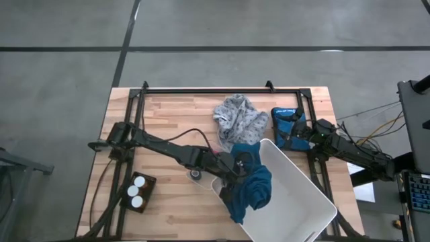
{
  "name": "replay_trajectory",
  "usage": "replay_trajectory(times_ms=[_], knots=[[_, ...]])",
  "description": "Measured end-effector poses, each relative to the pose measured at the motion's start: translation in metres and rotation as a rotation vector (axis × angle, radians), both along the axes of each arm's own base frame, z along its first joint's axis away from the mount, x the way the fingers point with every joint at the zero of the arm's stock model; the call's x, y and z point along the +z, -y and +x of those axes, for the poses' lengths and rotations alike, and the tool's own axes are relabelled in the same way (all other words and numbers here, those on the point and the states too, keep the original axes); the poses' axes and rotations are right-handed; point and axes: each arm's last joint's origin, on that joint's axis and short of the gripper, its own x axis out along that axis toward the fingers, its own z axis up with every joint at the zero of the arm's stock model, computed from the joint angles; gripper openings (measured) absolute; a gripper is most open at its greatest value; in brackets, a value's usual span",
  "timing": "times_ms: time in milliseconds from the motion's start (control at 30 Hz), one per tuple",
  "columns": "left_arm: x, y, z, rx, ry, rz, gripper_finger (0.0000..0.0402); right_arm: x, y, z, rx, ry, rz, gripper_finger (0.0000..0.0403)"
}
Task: Pick & Place Medicine items
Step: Put the blue patient gown into the white bin, then put the gray patient gown into the white bin
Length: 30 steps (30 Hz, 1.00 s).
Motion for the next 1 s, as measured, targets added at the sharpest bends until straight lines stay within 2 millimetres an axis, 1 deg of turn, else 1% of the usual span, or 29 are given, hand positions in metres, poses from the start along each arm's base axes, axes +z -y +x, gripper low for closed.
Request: replay_trajectory(times_ms=[167,433,600,800,1000], knots=[[-0.0001,0.0,0.0,-0.001,0.0,0.001,0.0183,0.0001,0.0,0.0,0.0,0.0,-0.001,0.024],[-0.0001,0.0,0.0,0.0,0.0,0.001,0.0269,0.0,0.0,0.0,0.0,0.0,0.001,0.024],[0.0008,0.0,0.0,0.001,0.005,0.0,0.0309,0.0,0.0,0.0,0.0,0.0,0.0,0.024],[0.0015,0.0,0.0002,0.003,0.013,-0.001,0.0334,0.0,0.0,0.0,0.0,0.0,-0.001,0.024],[0.0017,-0.0001,0.0002,0.003,0.013,-0.001,0.0336,0.0001,0.0,0.0,0.0,0.001,0.001,0.024]])
